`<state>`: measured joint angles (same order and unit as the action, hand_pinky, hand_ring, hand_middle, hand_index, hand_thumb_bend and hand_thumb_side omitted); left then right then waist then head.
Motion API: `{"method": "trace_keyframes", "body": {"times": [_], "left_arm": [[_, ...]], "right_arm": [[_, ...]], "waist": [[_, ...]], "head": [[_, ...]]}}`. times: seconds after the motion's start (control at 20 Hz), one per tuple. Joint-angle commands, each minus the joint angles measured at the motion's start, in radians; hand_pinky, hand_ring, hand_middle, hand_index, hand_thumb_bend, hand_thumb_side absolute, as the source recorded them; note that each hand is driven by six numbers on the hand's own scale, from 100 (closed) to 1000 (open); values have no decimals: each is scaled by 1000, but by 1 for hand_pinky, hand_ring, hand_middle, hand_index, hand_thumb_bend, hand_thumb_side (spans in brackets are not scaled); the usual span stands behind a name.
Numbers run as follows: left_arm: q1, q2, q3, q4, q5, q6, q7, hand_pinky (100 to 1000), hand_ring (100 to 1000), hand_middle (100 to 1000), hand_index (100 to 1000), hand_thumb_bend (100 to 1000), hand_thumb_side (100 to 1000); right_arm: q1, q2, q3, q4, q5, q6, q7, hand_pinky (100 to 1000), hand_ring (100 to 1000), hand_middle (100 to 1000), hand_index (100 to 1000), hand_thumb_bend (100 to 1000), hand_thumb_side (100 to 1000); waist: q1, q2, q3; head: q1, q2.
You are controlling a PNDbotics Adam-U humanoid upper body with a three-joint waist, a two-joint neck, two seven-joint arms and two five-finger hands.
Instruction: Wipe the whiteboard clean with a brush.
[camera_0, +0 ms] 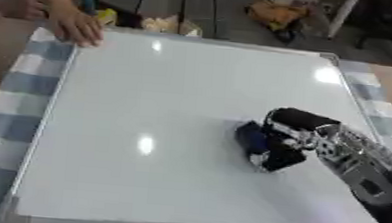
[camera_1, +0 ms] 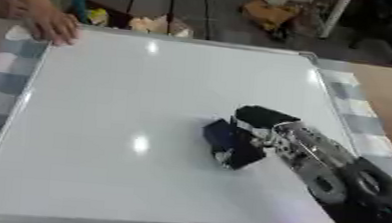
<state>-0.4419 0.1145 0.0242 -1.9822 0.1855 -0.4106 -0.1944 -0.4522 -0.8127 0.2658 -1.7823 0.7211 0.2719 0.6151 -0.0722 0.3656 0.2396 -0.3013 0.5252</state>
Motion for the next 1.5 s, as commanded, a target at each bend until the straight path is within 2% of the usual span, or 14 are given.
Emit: {"method": "trace_keyframes", "body": {"times": [0.05, 0.5, 0.8, 1.0, 1.3, 1.5], "left_arm": [[-14, 11, -4, -18, 2, 0, 1, 374, 711, 616, 584, 125, 919], [-13, 11, -4, -18, 2, -4, 0, 374, 711, 616, 583, 124, 916], [-14, 12, -4, -18, 4, -8, 5, 376, 709, 615, 585, 124, 915], [-14, 12, -5, -18, 6, -14, 10, 377, 708, 615, 587, 125, 913], [-15, 11, -8, -18, 6, -16, 12, 377, 708, 615, 586, 125, 914], [-14, 10, -8, -18, 4, -15, 11, 376, 709, 615, 585, 126, 915]], "right_arm": [[-5, -19, -7, -43, -14, 8, -6, 593, 616, 342, 332, 100, 553], [10, -20, -2, -191, -31, -38, -87, 581, 603, 326, 317, 100, 597], [2, -18, 34, -217, -32, -120, -145, 602, 610, 326, 316, 100, 613], [-10, -16, 70, -218, -70, -178, -170, 609, 612, 323, 314, 100, 619], [-18, -4, 128, -218, -149, -269, -128, 607, 616, 320, 314, 100, 609], [-21, -3, 129, -218, -211, -332, -95, 622, 618, 322, 316, 100, 615]], "waist": [[4, -20, -1], [9, -19, -7], [9, -21, -7], [9, -23, -5], [7, -22, 2], [8, -21, -1]], "head": [[0, -9], [5, -14], [6, -13], [7, -13], [4, -16], [5, -17]]}}
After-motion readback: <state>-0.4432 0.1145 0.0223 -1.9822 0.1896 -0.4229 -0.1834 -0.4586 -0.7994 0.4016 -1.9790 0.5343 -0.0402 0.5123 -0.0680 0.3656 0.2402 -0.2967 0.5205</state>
